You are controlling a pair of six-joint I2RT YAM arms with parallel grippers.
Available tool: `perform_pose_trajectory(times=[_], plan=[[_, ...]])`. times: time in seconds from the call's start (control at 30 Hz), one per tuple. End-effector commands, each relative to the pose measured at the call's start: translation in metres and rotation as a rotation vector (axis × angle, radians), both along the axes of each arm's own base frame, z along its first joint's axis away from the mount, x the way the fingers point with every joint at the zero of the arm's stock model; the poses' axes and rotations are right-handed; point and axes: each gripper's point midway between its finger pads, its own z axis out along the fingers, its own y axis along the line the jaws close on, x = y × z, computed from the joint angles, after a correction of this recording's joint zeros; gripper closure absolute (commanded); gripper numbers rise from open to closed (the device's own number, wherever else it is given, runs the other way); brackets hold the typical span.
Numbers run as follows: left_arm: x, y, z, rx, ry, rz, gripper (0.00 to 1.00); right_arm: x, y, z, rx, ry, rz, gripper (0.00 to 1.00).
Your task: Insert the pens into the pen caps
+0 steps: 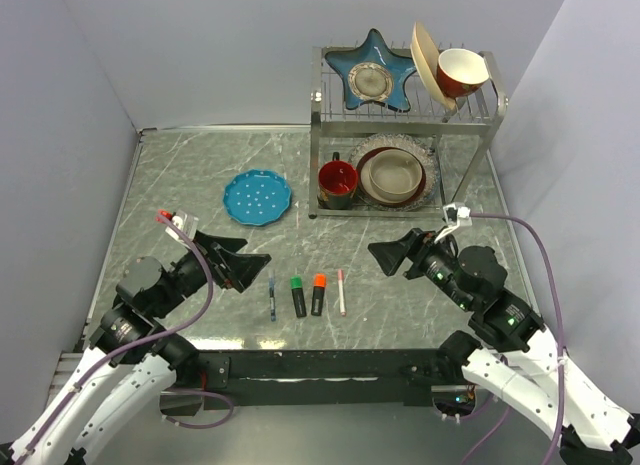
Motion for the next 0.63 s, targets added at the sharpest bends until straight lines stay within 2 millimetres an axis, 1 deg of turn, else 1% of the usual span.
perform_pose_trajectory(times=[0.0,0.33,0.47,0.53,0.6], plan=[[0.000,0.001,0.002,0.003,-0.023,0.001,0.01,0.003,-0.009,0.021,0.019,-0.051,-0.047,0.06],[-0.001,0.001,0.003,0.001,-0.031,-0.004,0.01,-0.001,-0.019,0.033,0.018,-0.084,-0.066,0.05],[-0.002,0.000,0.004,0.000,-0.033,-0.012,0.01,-0.003,-0.018,0.039,0.026,-0.085,-0.059,0.05],[-0.001,0.000,0.004,0.000,-0.035,-0.010,0.01,-0.002,-0.017,0.037,0.019,-0.074,-0.056,0.05],[-0.001,0.001,0.004,-0.001,-0.036,-0.005,0.01,-0.002,-0.017,0.040,0.021,-0.079,-0.058,0.04]])
